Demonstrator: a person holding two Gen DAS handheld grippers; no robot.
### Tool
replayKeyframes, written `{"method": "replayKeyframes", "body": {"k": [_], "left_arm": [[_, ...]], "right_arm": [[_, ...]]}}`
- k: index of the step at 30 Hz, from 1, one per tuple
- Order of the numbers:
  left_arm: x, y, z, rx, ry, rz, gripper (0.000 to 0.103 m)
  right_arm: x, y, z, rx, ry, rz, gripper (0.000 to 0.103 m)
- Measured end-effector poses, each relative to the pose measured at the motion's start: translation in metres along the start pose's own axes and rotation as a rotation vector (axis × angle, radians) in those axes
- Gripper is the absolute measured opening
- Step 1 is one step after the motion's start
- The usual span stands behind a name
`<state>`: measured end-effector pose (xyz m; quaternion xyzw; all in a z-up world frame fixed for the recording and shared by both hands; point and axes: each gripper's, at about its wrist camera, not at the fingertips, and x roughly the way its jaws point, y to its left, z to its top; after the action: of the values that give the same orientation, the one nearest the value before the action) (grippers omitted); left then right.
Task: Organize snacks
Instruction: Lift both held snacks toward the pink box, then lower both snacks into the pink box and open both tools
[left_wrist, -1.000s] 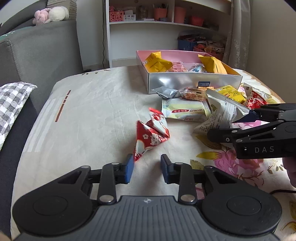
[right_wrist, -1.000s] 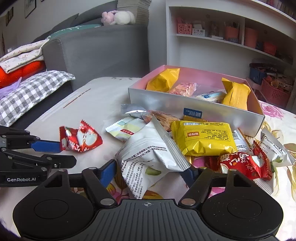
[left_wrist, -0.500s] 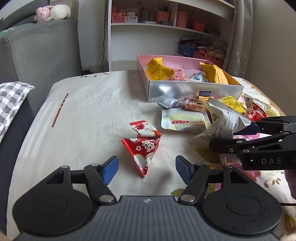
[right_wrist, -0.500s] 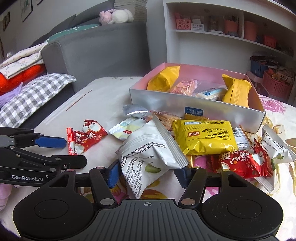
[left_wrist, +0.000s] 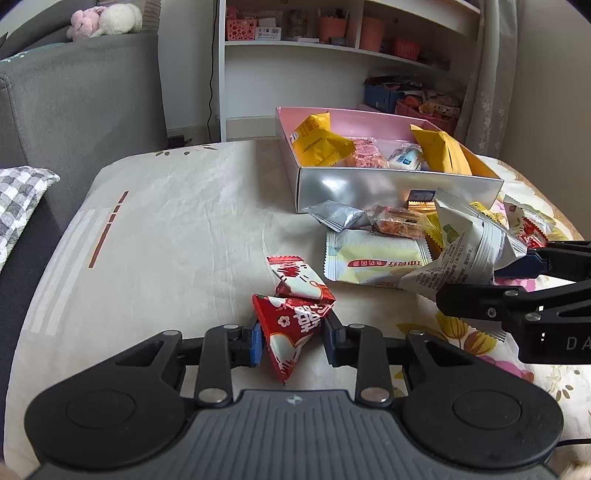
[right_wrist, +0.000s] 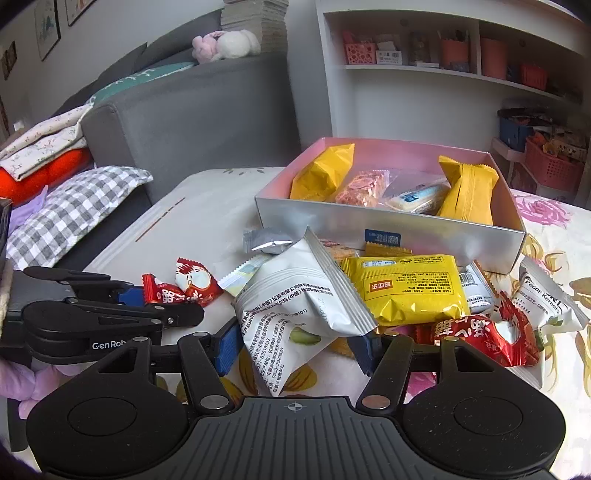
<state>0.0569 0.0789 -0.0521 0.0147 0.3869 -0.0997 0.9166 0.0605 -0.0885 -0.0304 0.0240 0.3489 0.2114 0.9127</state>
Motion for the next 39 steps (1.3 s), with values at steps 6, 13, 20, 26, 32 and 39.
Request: {"method": "replayKeyframes", "body": {"k": [6, 13, 20, 26, 32, 39], "left_arm": [[-0.004, -0.003, 0.002, 0.003, -0.01, 0.016, 0.026], [-0.009, -0.005, 0.009, -0.007, -0.037, 0.02, 0.026], [-0.016, -0.009, 0.024, -0.034, -0.071, 0.019, 0.026], [-0.018, -0.015, 0.04, -0.054, -0.104, 0.004, 0.026], [-0.018, -0.021, 0.059, -0.097, -0.141, -0.009, 0.026], [-0.001, -0.028, 0.075, -0.149, -0.161, -0.005, 0.026]], "right_arm": [[0.0, 0.0, 0.002, 0.003, -0.003, -0.001, 0.061], [-0.006, 0.002, 0.004, 0.001, -0.021, 0.004, 0.061], [-0.012, -0.001, 0.016, 0.025, -0.054, 0.007, 0.061], [-0.017, -0.01, 0.031, 0.066, -0.091, 0.002, 0.061], [-0.018, -0.026, 0.046, 0.116, -0.124, -0.014, 0.061], [-0.014, -0.052, 0.061, 0.183, -0.144, -0.037, 0.061]]}}
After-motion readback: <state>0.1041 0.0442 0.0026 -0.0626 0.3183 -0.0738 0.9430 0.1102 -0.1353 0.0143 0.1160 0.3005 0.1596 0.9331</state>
